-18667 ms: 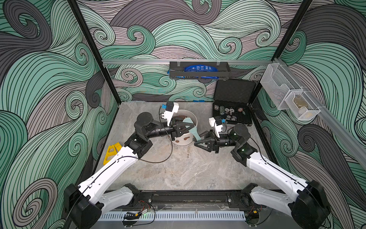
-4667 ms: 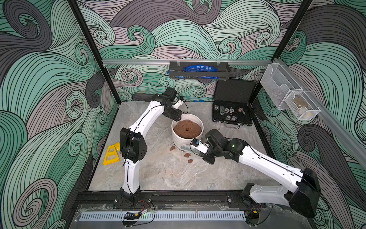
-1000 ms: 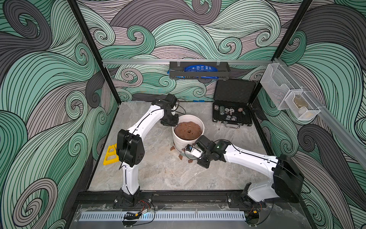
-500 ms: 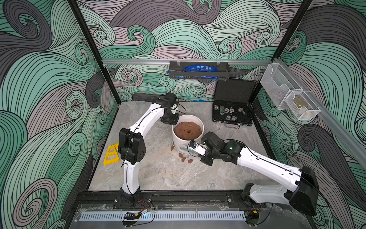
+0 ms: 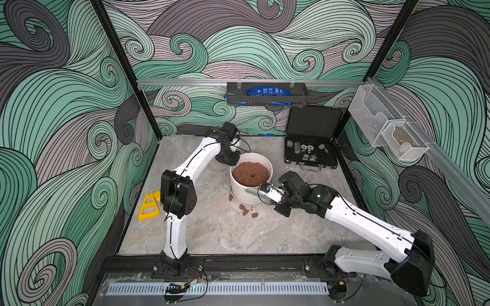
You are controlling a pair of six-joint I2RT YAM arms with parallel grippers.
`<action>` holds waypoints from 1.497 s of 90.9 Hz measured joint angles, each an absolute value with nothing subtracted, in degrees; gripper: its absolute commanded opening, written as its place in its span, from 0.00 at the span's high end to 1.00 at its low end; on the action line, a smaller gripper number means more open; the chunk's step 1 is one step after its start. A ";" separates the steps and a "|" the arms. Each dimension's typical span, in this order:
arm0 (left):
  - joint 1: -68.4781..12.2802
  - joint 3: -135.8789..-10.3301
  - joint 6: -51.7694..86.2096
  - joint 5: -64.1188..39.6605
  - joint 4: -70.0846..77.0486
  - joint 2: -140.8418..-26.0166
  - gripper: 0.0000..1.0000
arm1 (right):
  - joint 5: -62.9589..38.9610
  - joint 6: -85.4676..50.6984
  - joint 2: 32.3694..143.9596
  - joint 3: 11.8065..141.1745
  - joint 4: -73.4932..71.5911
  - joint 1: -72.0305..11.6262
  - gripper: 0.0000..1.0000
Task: Scrub the dried mud off the ceramic pot
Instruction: Brush off the soil from the pot.
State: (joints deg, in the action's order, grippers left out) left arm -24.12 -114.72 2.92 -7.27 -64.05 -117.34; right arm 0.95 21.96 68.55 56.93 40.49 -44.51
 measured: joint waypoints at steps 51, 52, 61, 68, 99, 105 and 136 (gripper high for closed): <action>-23.94 -118.32 -0.10 -7.57 -66.17 -119.59 0.90 | 1.63 22.79 69.82 54.46 39.46 -42.70 1.00; -23.92 -118.32 -0.12 -7.60 -66.17 -119.59 0.90 | 1.58 22.79 69.89 54.46 39.42 -42.63 1.00; -23.79 -118.41 -0.25 -7.94 -66.24 -119.68 0.90 | 1.67 22.72 70.89 54.46 39.42 -42.50 1.00; -23.75 -118.80 -0.54 -7.99 -66.32 -119.90 0.90 | 1.87 22.39 71.37 54.41 39.42 -42.50 1.00; -23.75 -120.20 -0.97 -7.97 -67.33 -120.66 0.88 | 4.89 21.19 71.83 50.46 40.91 -47.33 1.00; -23.75 -120.22 -0.97 -7.97 -67.35 -120.66 0.86 | 5.17 20.82 72.18 50.89 42.11 -48.45 1.00; -23.38 -121.84 -0.25 -9.63 -65.58 -120.95 0.62 | 1.21 21.21 68.14 52.64 41.43 -49.39 1.00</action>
State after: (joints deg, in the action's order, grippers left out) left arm -23.38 -121.84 -0.25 -9.63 -65.58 -120.95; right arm 1.21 21.21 68.14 52.64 41.43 -49.39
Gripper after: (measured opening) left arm 0.341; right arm 0.073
